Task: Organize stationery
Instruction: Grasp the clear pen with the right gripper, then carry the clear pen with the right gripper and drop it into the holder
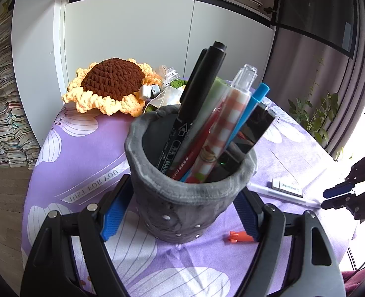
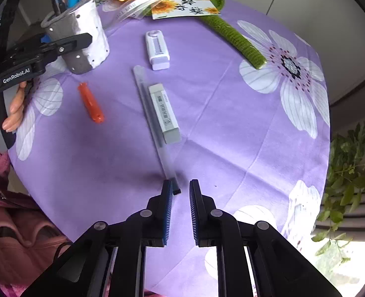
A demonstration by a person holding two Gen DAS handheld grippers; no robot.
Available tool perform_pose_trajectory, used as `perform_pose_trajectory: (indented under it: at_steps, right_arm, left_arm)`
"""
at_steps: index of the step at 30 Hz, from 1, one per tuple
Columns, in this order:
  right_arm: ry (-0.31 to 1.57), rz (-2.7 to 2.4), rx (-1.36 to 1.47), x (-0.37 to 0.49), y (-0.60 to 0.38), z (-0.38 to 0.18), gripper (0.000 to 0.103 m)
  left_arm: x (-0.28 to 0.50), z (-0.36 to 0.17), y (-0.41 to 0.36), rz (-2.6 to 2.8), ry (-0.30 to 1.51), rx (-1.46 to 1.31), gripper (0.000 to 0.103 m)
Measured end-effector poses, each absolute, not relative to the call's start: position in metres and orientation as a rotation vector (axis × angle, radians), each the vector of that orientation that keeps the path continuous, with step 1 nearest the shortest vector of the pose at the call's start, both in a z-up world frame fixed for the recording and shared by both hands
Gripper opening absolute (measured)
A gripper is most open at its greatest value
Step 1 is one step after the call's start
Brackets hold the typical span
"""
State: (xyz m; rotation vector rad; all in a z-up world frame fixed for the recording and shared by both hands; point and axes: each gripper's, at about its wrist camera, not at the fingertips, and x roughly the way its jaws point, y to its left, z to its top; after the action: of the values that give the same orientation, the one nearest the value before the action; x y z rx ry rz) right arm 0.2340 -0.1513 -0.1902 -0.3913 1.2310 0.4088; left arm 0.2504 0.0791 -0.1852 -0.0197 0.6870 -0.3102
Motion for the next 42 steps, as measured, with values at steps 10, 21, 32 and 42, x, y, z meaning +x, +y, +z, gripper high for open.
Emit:
perform_pose_trajectory:
  at_steps: [10,21,32,42]
  right_arm:
    - [1.063,0.53,-0.368,0.262,-0.101,-0.157,0.014]
    - [1.156,0.612,-0.466,0.304,-0.041,-0.189,0.014]
    - [1.105,0.586,-0.314,0.294,-0.058,-0.156,0.012]
    - [0.778,0.617,-0.133,0.236,-0.083,-0.044,0.012]
  left_arm:
    - [0.251,-0.186,0.079,-0.309,0.69,-0.021,0.078]
    - [0.251,-0.186,0.079,-0.314,0.697,-0.027,0.078]
    - [0.252,-0.187,0.08,-0.313,0.702,-0.031,0.078]
    - [0.252,-0.187,0.08,-0.312,0.693,-0.024,0.078]
